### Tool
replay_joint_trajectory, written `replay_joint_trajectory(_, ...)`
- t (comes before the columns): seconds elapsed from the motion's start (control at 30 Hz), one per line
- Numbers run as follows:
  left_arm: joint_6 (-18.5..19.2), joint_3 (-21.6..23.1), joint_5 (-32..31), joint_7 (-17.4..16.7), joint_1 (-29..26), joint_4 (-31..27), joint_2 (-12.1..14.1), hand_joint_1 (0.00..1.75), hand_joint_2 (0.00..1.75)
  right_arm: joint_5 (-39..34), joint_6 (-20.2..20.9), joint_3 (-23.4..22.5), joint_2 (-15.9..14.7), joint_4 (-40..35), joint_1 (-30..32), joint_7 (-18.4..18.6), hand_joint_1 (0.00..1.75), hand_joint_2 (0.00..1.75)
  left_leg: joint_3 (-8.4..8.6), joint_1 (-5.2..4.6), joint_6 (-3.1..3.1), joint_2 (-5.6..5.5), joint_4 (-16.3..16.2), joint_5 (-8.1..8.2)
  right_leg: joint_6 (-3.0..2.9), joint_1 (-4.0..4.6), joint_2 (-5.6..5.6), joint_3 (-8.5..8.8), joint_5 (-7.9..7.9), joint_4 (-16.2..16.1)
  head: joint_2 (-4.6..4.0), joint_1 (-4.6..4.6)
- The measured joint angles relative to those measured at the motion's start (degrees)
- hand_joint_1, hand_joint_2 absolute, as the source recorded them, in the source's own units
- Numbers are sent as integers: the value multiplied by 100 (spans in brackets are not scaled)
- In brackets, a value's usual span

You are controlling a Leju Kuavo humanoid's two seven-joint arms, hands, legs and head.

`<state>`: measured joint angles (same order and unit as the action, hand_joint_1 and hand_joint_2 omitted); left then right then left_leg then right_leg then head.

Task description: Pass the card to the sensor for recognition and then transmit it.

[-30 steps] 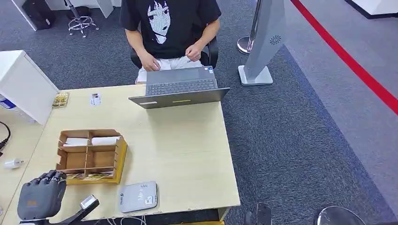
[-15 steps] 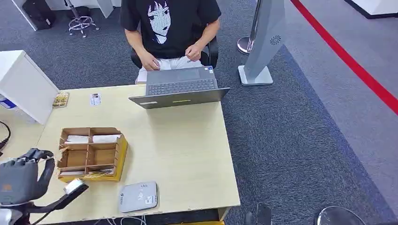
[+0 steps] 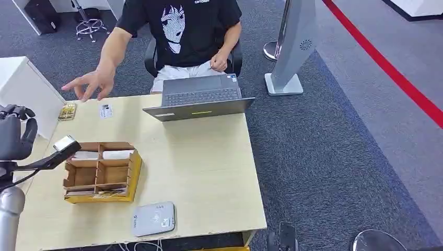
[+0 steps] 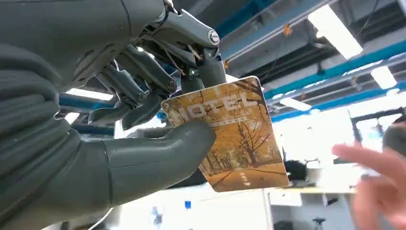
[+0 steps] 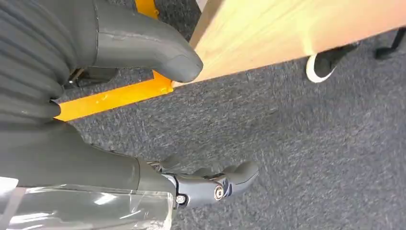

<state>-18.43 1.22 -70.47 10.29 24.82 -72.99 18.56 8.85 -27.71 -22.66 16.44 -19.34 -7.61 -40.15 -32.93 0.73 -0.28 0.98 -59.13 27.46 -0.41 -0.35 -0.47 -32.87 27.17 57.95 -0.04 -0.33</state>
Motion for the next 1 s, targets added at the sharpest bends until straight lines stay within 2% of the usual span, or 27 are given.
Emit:
replay_joint_trajectory(0.17, -85, 55, 31, -22, 421, 802, -18, 175, 175, 20, 2, 44, 0, 92, -43, 0, 0, 175, -4, 0, 0, 3, 0, 1, 0, 0, 4, -5, 0, 0, 0, 4)
replay_joint_trajectory(0.37, -148, 81, 90, -11, 537, 1085, -48, 175, 175, 20, 4, 50, 0, 144, -59, 0, 0, 175, -16, -1, 0, 6, 0, 1, 0, 0, 7, -17, 0, -1, 0, 4)
replay_joint_trajectory(0.4, -149, 85, 105, -11, 545, 1107, -55, 14, 175, 20, 4, 50, 0, 155, -63, 0, 0, 175, -16, 0, 0, 11, 0, 1, -1, 0, 13, -18, -1, 0, 0, 4)
replay_joint_trajectory(0.43, -149, 92, 118, 0, 548, 1123, -55, 0, 175, 20, 4, 52, 0, 159, -63, 0, 0, 175, -16, -1, -1, 20, 0, 2, -4, 0, 22, -21, -3, 0, 0, 4)
replay_joint_trajectory(0.87, -120, 103, 313, 55, 536, 1136, -81, 0, 175, 6, 7, 52, 0, 188, -65, 0, 0, 175, -26, 0, -1, 16, 1, 1, -4, 0, 21, -29, -4, 0, 0, 2)
replay_joint_trajectory(0.93, -212, 103, 330, 90, 499, 1120, -79, 0, 175, 0, 11, 50, 0, 188, -65, 0, 0, 175, -27, 0, -1, 16, 1, 1, -3, 0, 20, -26, -4, 2, 0, 4)
replay_joint_trajectory(1.0, -457, 103, 443, 133, 322, 934, -53, 0, 175, -24, 4, 50, 0, 188, -63, 0, 0, 175, -27, -1, -2, 23, 1, 1, -3, 0, 26, -27, -4, 2, 0, 2)
